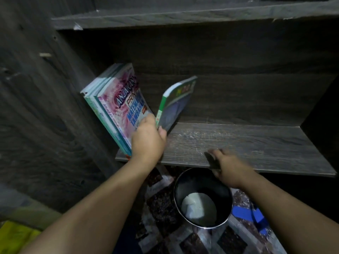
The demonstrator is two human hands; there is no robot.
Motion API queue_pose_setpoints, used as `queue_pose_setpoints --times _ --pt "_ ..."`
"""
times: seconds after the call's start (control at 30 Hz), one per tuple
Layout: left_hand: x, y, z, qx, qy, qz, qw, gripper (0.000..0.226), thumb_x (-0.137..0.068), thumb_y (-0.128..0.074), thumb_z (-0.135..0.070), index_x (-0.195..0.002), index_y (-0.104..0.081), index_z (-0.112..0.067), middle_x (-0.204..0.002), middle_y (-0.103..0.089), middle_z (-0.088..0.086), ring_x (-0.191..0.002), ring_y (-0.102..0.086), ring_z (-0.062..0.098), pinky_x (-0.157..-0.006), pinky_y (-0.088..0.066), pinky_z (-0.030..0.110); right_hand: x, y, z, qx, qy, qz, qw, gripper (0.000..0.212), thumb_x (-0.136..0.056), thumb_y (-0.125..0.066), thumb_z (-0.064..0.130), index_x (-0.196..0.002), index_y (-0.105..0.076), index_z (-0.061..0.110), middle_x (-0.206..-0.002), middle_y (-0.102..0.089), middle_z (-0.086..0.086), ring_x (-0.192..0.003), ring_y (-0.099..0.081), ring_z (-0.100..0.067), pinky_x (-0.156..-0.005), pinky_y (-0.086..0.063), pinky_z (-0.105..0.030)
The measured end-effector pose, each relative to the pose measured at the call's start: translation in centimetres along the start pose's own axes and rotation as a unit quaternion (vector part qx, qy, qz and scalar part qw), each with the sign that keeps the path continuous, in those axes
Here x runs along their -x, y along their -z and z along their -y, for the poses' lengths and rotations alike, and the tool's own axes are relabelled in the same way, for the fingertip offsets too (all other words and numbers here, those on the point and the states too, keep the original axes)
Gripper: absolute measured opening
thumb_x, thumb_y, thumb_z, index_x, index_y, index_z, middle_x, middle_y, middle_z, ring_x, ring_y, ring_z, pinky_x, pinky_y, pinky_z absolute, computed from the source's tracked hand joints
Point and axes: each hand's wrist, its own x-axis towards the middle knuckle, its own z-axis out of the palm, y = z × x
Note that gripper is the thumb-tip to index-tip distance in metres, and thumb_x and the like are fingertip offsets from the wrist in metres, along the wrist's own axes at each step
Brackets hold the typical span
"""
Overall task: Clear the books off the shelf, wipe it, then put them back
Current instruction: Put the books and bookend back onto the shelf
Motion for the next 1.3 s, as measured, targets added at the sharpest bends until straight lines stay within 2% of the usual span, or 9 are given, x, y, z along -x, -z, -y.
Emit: queue_pose_setpoints --times 0.07,0.2,0.4,0.57,0.7,0.87,1.0,1.13,1.3 --pt "-0.2 0.8 0.7 0.021 0.055 -0.028 0.998 0.024 -0.087 -0.059 -0.019 -0.105 -0.054 -0.005 -0.097 -0.063 0.019 -0.09 -0.06 0.038 -0.074 -0.045 0.039 0.0 -0.9 0.3 0.041 0.014 0.046 0.998 0.073 -0.088 -0.064 0.032 -0.149 -0.024 0.028 -0.147 -0.032 -0.006 -0.133 -0.034 -0.028 -0.108 -0.036 -0.037" --pt "-0.3 2.2 1.9 -0.015 0.116 -0.057 0.992 0.034 -0.087 -0.06 -0.027 -0.11 -0.048 -0.006 -0.104 -0.057 0.013 -0.089 -0.061 0.036 -0.065 -0.044 0.038 -0.1 -1.7 0.8 0.087 0.024 0.044 0.995 0.07 -0.091 -0.058 0.035 -0.15 -0.021 0.029 -0.153 -0.022 -0.008 -0.139 -0.022 -0.03 -0.108 -0.034 -0.039" --pt "-1.1 3.0 2.8 -0.138 0.02 -0.241 0.96 0.086 -0.069 -0.068 -0.024 -0.141 -0.027 -0.007 -0.116 -0.052 0.015 -0.099 -0.045 0.027 -0.074 -0.042 0.04 -0.8 -3.0 0.5 0.08 0.046 0.033 0.995 0.059 -0.102 -0.039 0.032 -0.153 -0.009 0.035 -0.162 0.0 -0.004 -0.147 -0.006 -0.025 -0.115 -0.021 -0.035" --pt "-2.4 3.2 4.9 -0.133 0.023 -0.252 0.958 0.074 -0.065 -0.069 -0.023 -0.133 -0.041 -0.013 -0.119 -0.039 0.014 -0.108 -0.03 0.03 -0.089 -0.038 0.054 -0.9 -3.7 -0.1 0.068 0.055 0.02 0.996 0.076 -0.095 -0.036 0.002 -0.153 -0.002 0.037 -0.162 0.008 -0.004 -0.149 0.003 -0.023 -0.12 -0.007 -0.034" --pt "-2.6 3.0 5.3 -0.138 0.032 -0.255 0.956 0.068 -0.065 -0.065 -0.025 -0.129 -0.042 -0.015 -0.119 -0.022 0.005 -0.113 -0.024 0.028 -0.094 -0.035 0.058 -0.9 -3.7 -0.1 0.078 0.056 0.005 0.995 0.08 -0.092 -0.037 -0.002 -0.153 -0.003 0.038 -0.162 0.005 -0.004 -0.149 0.0 -0.023 -0.119 -0.008 -0.033" --pt "-2.3 3.1 5.0 -0.135 0.054 -0.243 0.959 0.069 -0.066 -0.065 -0.026 -0.13 -0.042 -0.014 -0.124 -0.018 0.004 -0.118 -0.019 0.028 -0.095 -0.033 0.061 -1.0 -3.7 0.0 0.069 0.048 0.009 0.996 0.077 -0.094 -0.037 -0.001 -0.153 -0.004 0.037 -0.162 0.005 -0.004 -0.149 0.003 -0.022 -0.118 -0.004 -0.03" --pt "-1.2 2.9 2.5 -0.115 0.04 -0.225 0.967 0.072 -0.068 -0.062 -0.03 -0.134 -0.035 -0.015 -0.132 -0.015 0.004 -0.122 -0.017 0.029 -0.097 -0.031 0.06 -0.2 -2.4 0.2 0.025 0.023 0.049 0.998 0.064 -0.1 -0.042 0.016 -0.154 -0.011 0.031 -0.162 -0.002 -0.004 -0.149 -0.004 -0.022 -0.118 -0.01 -0.03" --pt "2.5 1.7 -2.8 -0.056 -0.075 -0.161 0.982 0.071 -0.07 -0.06 -0.036 -0.135 -0.04 -0.016 -0.137 -0.026 0.01 -0.124 -0.022 0.032 -0.099 -0.027 0.054 2.8 2.5 -1.2 -0.022 -0.032 0.026 0.999 0.054 -0.097 -0.052 0.03 -0.147 -0.033 0.024 -0.15 -0.039 -0.009 -0.134 -0.039 -0.026 -0.108 -0.034 -0.03" --pt "9.5 0.2 -11.1 0.025 -0.259 -0.017 0.965 0.057 -0.07 -0.063 -0.036 -0.123 -0.055 -0.018 -0.123 -0.047 0.006 -0.115 -0.035 0.03 -0.089 -0.031 0.048 13.7 8.0 -6.2 -0.018 -0.099 -0.065 0.993 0.051 -0.095 -0.054 0.034 -0.143 -0.04 0.03 -0.134 -0.056 -0.009 -0.121 -0.052 -0.026 -0.096 -0.041 -0.031"
